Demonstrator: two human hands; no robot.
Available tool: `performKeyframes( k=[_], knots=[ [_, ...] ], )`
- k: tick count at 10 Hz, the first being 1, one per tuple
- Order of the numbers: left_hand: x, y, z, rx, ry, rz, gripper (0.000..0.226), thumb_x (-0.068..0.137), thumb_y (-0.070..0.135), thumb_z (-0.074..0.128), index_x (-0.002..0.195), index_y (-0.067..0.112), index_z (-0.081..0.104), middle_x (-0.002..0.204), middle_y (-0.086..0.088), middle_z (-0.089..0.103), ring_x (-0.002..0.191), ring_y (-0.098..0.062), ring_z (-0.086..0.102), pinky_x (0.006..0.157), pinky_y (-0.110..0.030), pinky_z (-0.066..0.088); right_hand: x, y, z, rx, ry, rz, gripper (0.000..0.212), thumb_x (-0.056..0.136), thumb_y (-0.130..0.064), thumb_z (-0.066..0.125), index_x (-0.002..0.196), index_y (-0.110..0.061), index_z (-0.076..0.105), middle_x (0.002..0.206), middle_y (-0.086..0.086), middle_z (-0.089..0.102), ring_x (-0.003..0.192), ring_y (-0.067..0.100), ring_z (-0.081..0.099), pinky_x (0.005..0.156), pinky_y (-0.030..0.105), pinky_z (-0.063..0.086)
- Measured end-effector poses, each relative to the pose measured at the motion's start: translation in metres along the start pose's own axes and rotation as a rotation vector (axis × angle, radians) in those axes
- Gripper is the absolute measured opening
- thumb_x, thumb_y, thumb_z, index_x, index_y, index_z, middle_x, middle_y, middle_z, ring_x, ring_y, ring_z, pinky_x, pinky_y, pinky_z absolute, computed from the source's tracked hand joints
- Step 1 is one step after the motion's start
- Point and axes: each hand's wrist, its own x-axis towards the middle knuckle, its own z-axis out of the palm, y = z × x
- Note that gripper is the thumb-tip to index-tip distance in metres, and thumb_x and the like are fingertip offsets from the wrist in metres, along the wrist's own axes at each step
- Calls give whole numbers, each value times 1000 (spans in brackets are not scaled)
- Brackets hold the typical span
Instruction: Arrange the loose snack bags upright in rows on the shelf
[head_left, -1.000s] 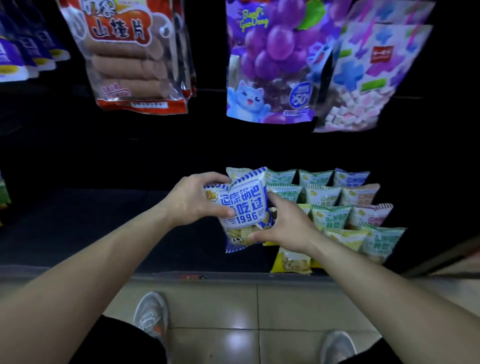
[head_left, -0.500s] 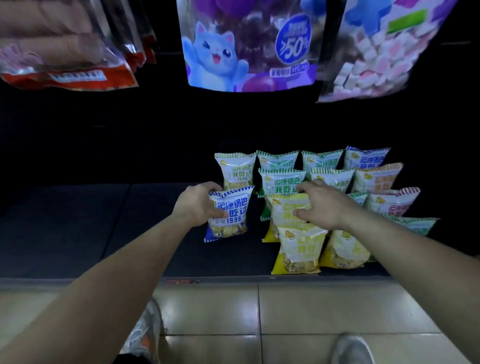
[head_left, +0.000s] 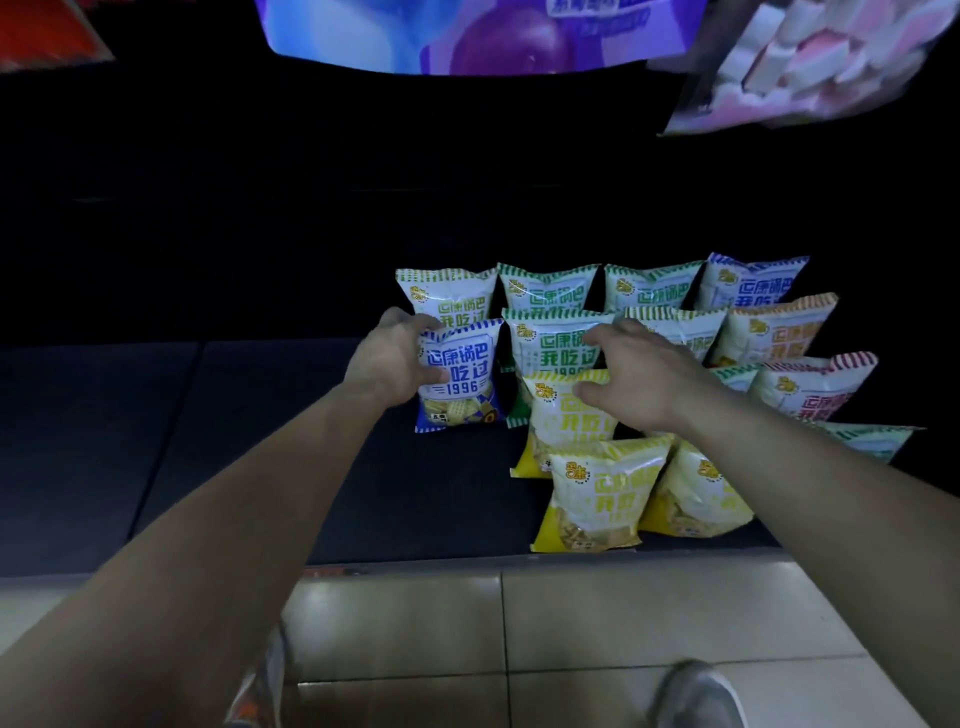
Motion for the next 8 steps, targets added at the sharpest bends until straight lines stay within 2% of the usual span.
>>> performKeyframes(
  k=[1, 3, 5, 6, 8],
  knots=[
    [2, 3, -2, 20, 25, -5, 65, 76, 33, 84, 133, 29, 53, 137, 0, 40, 105, -23, 58, 85, -39, 54, 2, -5, 1, 1, 0, 0, 70, 95, -52, 55, 153, -25, 26, 158, 8, 26, 140, 32, 36, 110, 49, 33],
    [6, 3, -9, 57, -40, 26, 64, 74, 29, 85, 132, 26, 58, 135, -2, 42, 117, -24, 52, 92, -33, 45, -2, -3, 0, 9, -7, -4, 70, 96, -51, 55, 154, -26, 25, 159, 7, 23, 142, 31, 34, 112, 50, 32],
    [0, 5, 2, 47, -12, -8, 69, 81, 32, 79, 142, 26, 48, 142, -3, 40, 121, -25, 51, 96, -38, 49, -5, 5, -1, 10, -7, 19, 70, 94, -52, 56, 153, -26, 28, 157, 8, 27, 140, 32, 36, 111, 51, 33],
    [-8, 11, 10, 115, 35, -30, 69, 86, 34, 74, 145, 26, 42, 145, -3, 39, 126, -28, 46, 95, -43, 51, -5, 6, 0, 4, -7, 23, 69, 94, -52, 56, 152, -26, 28, 155, 8, 30, 138, 33, 37, 110, 51, 34],
    [-24, 25, 7, 249, 138, -32, 80, 83, 40, 75, 149, 23, 33, 152, -5, 31, 135, -33, 34, 95, -45, 50, -16, 4, -5, -34, 7, -12, 70, 93, -52, 57, 152, -25, 29, 152, 6, 33, 135, 32, 41, 109, 51, 36]
  ],
)
